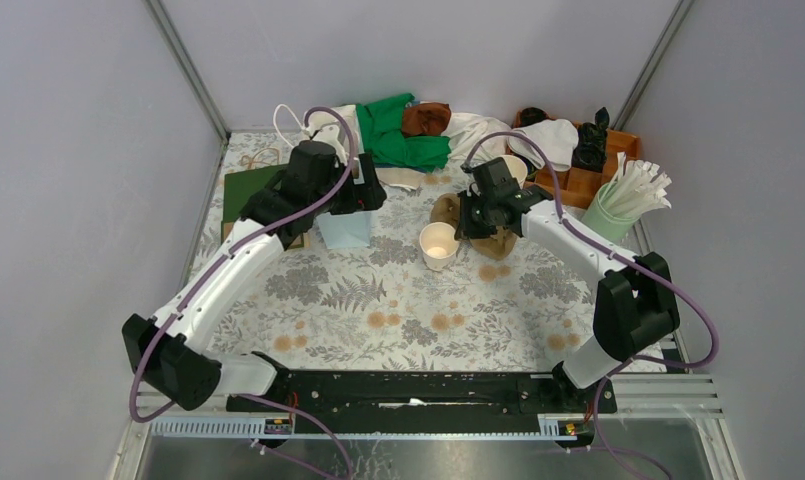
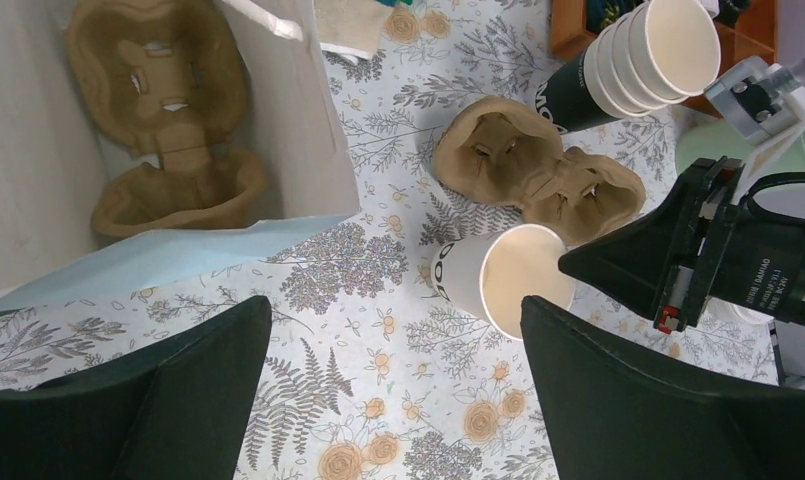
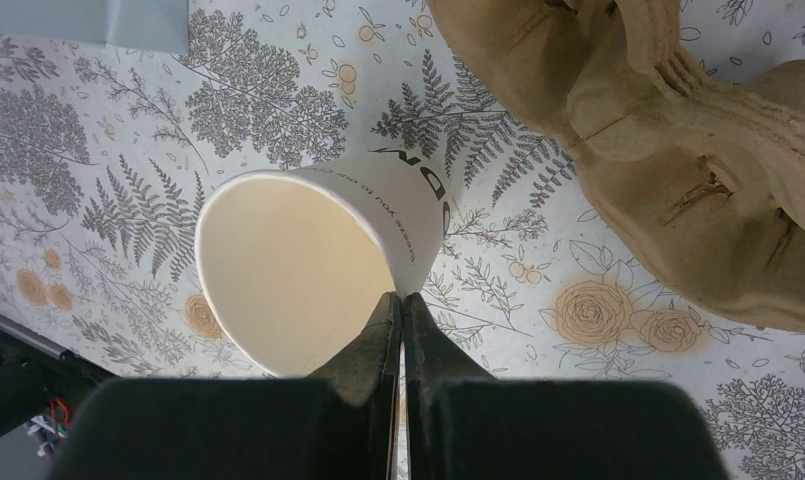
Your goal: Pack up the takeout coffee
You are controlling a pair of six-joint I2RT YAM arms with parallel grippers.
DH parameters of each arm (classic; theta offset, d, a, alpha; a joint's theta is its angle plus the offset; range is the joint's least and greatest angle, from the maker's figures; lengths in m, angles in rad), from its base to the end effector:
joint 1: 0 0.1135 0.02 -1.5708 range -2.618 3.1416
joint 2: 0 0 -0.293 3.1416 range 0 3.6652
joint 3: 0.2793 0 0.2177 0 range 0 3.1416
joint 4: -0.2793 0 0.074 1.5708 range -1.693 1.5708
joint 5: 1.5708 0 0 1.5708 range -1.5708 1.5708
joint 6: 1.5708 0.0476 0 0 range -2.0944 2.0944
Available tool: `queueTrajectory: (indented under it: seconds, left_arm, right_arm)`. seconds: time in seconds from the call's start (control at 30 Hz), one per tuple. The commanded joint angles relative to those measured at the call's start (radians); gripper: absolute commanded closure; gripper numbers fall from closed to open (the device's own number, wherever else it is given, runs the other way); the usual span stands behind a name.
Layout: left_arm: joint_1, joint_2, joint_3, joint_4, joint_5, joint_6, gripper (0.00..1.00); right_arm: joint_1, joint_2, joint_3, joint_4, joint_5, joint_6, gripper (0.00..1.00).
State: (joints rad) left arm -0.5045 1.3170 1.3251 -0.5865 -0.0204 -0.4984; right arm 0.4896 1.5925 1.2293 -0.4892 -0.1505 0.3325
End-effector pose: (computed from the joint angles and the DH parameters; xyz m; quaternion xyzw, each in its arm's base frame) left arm 0.2255 -0.1234 0.3924 -0.0022 0.8794 -0.2210 0.4218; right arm 0.2817 0.1582 0.2970 -0.0996 0.9286 0.2046 0.2932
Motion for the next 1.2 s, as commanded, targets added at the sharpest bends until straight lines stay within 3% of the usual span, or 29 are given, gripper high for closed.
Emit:
queueTrajectory:
  seconds: [0.0, 0.27, 0.37, 0.43, 0.53, 0.7, 0.83, 1.03, 1.17]
  left_arm:
    - [-0.003, -0.073, -0.020, 0.057, -0.051, 0.009, 0.01]
    - [-0.002, -0.164, -0.145, 0.096, -0.136, 0.025, 0.01]
    - [0.000, -0.179, -0.169, 0.088, -0.162, 0.020, 0.01]
    - [0.001, -0.174, -0.176, 0.088, -0.128, 0.026, 0.01]
    - [0.000, -0.169, -0.182, 0.098, -0.039, 0.051, 0.01]
    - [0.000, -0.197, -0.236, 0.141, -0.055, 0.052, 0.01]
    - [0.000, -0.193, -0.244, 0.145, -0.040, 0.062, 0.01]
    - [-0.002, -0.220, -0.289, 0.227, -0.002, 0.074, 0.01]
    - [-0.023, -0.205, -0.293, 0.253, 0.016, 0.083, 0.01]
  right_arm:
    - [0.011, 0.007, -0.018, 0.054, 0.003, -0.029, 0.98]
    - [0.011, -0.023, -0.011, 0.038, 0.043, -0.033, 0.54]
    - [0.011, -0.069, 0.010, 0.005, 0.098, -0.026, 0.45]
    - [0.011, -0.102, 0.037, -0.041, 0.168, -0.016, 0.39]
    - [0.010, -0.172, 0.059, -0.119, 0.325, 0.021, 0.22]
    - [0.002, -0.278, 0.041, -0.244, 0.529, 0.092, 0.01]
    - [-0.066, -0.313, 0.043, -0.370, 0.613, 0.171, 0.00]
    - [-0.248, -0.428, 0.072, -0.403, 0.578, 0.156, 0.01]
    - [-0.302, -0.399, 0.202, -0.531, 0.643, 0.167, 0.22]
